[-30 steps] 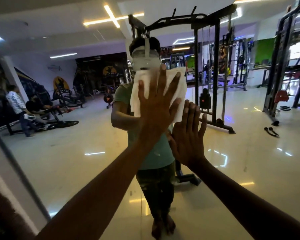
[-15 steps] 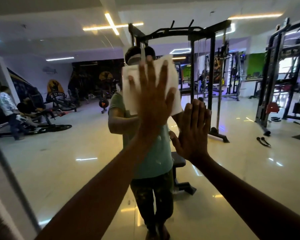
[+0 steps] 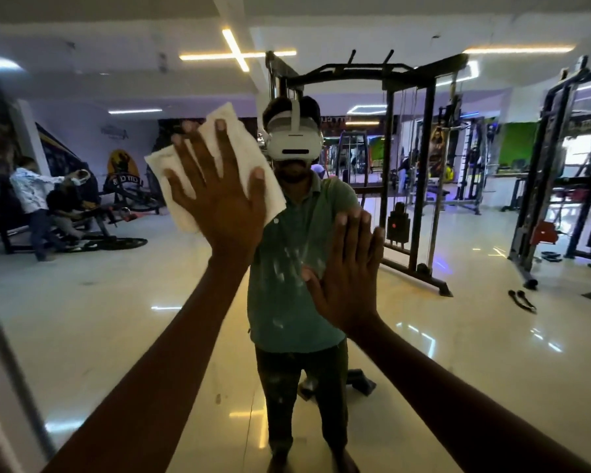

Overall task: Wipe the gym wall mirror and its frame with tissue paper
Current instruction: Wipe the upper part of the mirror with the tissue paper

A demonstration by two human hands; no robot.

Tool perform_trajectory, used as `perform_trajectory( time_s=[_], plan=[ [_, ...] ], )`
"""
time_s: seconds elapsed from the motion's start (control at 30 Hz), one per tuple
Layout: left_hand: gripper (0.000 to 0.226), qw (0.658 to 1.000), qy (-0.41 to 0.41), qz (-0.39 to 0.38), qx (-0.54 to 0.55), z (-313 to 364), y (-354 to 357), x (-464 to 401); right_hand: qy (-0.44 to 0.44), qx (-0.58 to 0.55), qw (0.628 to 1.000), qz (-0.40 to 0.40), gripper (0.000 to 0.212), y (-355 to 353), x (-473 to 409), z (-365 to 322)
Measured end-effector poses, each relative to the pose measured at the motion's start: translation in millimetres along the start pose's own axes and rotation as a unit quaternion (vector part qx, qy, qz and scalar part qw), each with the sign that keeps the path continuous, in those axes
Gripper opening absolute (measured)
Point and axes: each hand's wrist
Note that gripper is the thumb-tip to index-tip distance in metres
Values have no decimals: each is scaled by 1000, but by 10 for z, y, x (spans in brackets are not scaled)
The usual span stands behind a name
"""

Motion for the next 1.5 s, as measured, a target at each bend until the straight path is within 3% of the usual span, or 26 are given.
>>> perform_trajectory(
  time_s=[0.17, 0.27, 0.33, 0.47, 0.53, 0.6, 0.63, 0.7, 0.77, 0.83, 0.9, 0.97, 1.07, 1.1, 1.13, 1.23, 1.37, 1.43, 1.5],
  plan=[
    [74, 980, 195, -34, 1, 783, 101, 323, -57, -41, 997, -36, 95, -98, 99, 194],
    [72, 967, 251, -29, -9, 613, 106, 286, -77, -26, 995, -52, 97, -107, 232, 373],
    [72, 977, 213, -17, -12, 246, 122, 371, -83, -20, 995, -51, 101, -97, 278, 429],
    [73, 999, 21, 10, -25, -269, 204, 842, -86, 6, 995, -43, 97, -65, 279, 428],
    [74, 995, -100, 17, -3, -101, 235, 970, -85, 12, 995, -47, 97, -57, 282, 424],
    [76, 990, -140, 18, 4, 236, 257, 1040, -90, 6, 995, -49, 96, -69, 275, 417],
    [76, 995, -97, -1, 7, 396, 280, 1107, -94, -2, 994, -53, 96, -83, 271, 427],
    [75, 997, 65, -46, 1, 577, 319, 1233, -91, -27, 994, -56, 94, -89, 310, 455],
    [74, 976, 208, -68, -10, 454, 317, 1219, -63, -44, 995, -63, 96, -96, 453, 493],
    [74, 951, 299, -69, -26, 83, 293, 1169, -38, -43, 995, -80, 101, -70, 637, 545],
    [75, 952, 297, -61, -46, -457, 233, 1150, -36, -35, 995, -86, 104, -30, 760, 573],
    [77, 973, 218, -55, -55, -895, 174, 1123, -38, -26, 996, -79, 101, 0, 774, 572],
    [76, 999, 18, -42, -22, -726, 144, 1157, -38, -7, 997, -67, 101, 40, 768, 546],
    [76, 999, -14, -34, -18, -490, 174, 1207, -38, -1, 997, -65, 101, 59, 778, 545],
    [76, 999, 1, -35, -13, -218, 228, 1294, -39, 3, 997, -62, 101, 66, 781, 549],
    [75, 981, 172, -87, 13, 454, 358, 1493, -52, -5, 997, -54, 107, 80, 775, 575],
    [71, 925, 370, -86, 7, 193, 360, 1357, -73, -18, 995, -70, 118, 37, 779, 656],
    [73, 922, 381, -71, -13, -288, 322, 1322, -77, -21, 994, -79, 113, 14, 797, 671],
    [78, 943, 325, -62, -41, -716, 298, 1363, -76, -17, 994, -83, 107, 7, 799, 683]
  ],
)
Point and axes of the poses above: each hand's wrist, its own x-axis away from the middle knuckle, its own y-axis out of the palm, z = x × y
